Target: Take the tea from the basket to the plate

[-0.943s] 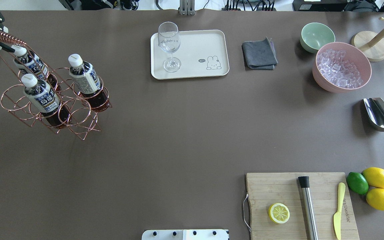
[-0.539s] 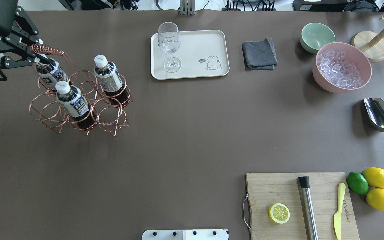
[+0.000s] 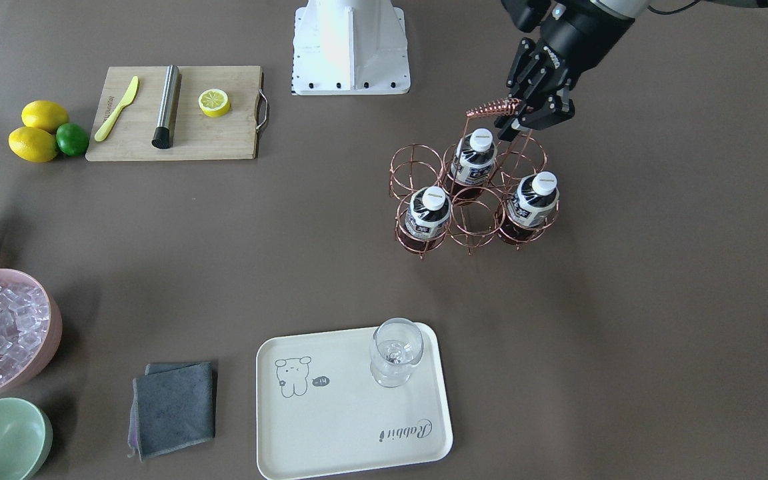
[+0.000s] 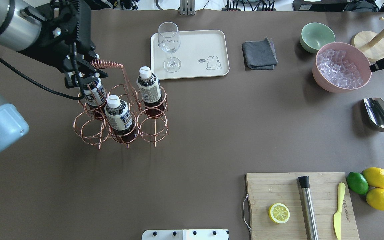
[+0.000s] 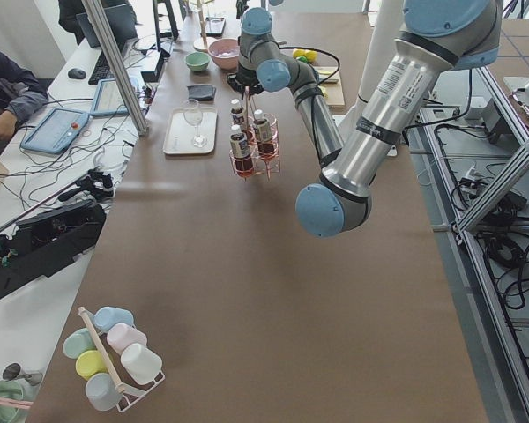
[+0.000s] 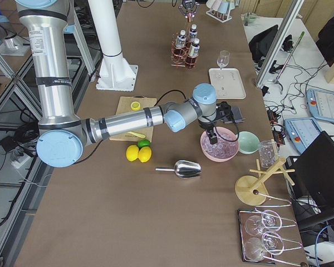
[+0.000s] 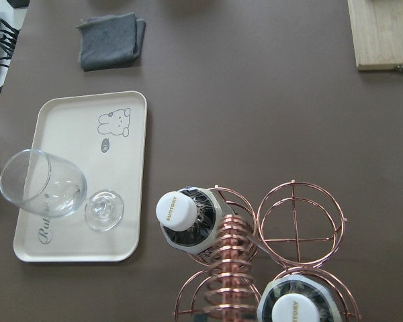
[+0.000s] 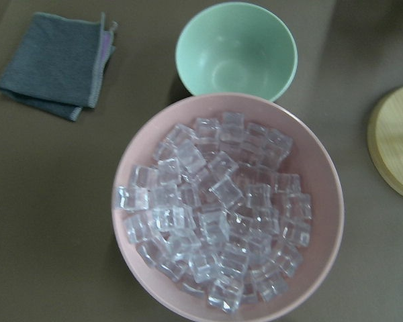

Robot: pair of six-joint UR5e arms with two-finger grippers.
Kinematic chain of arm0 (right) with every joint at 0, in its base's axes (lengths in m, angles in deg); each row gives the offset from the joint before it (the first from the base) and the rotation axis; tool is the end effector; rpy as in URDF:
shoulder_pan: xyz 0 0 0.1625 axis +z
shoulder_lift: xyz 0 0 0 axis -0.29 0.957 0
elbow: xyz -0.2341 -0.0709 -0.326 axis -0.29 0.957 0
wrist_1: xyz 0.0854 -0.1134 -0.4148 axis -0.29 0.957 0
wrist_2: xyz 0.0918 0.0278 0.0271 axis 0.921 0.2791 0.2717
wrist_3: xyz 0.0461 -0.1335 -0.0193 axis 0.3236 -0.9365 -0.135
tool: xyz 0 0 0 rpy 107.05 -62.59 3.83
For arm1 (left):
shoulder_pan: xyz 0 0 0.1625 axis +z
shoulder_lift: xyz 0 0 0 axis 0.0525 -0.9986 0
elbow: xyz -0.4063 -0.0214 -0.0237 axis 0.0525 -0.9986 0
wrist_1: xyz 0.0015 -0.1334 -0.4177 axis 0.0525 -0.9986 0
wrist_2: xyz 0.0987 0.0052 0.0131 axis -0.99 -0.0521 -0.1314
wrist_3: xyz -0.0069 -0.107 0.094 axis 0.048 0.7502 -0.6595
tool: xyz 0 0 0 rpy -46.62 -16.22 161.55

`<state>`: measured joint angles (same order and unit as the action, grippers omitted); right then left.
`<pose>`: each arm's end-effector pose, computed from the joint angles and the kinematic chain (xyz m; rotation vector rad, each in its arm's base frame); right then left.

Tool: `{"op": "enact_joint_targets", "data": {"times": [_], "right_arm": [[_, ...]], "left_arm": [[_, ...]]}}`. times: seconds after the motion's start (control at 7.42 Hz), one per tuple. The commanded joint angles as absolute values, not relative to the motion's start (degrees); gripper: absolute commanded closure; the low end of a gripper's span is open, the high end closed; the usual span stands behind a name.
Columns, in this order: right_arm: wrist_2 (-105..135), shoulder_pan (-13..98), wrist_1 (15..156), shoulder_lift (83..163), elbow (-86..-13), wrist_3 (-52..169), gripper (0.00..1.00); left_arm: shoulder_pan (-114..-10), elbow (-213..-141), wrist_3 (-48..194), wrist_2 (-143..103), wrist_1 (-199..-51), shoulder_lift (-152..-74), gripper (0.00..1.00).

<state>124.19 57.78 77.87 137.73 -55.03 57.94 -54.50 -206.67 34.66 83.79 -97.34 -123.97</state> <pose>-0.1191 -0.5747 0.4959 0.3736 -0.8443 -0.2217 0.3078 -0.4680 0.1171 1.0106 0.7427 1.2733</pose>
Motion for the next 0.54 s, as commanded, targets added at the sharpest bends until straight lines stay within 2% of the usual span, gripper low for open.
{"op": "enact_joint_targets", "data": {"times": [0.0,0.4], "right_arm": [[125.79,55.31,57.19,137.05,-55.18,62.81,0.00],[120.57,43.75,32.86,133.55,-54.75,76.23,0.00]], "left_arm": [[-44.53,-206.33,46.22,74.17,-96.81,-130.31,1.00],[-38.79,-204.49,50.22,69.39,-96.36,-132.88,1.00]]}}
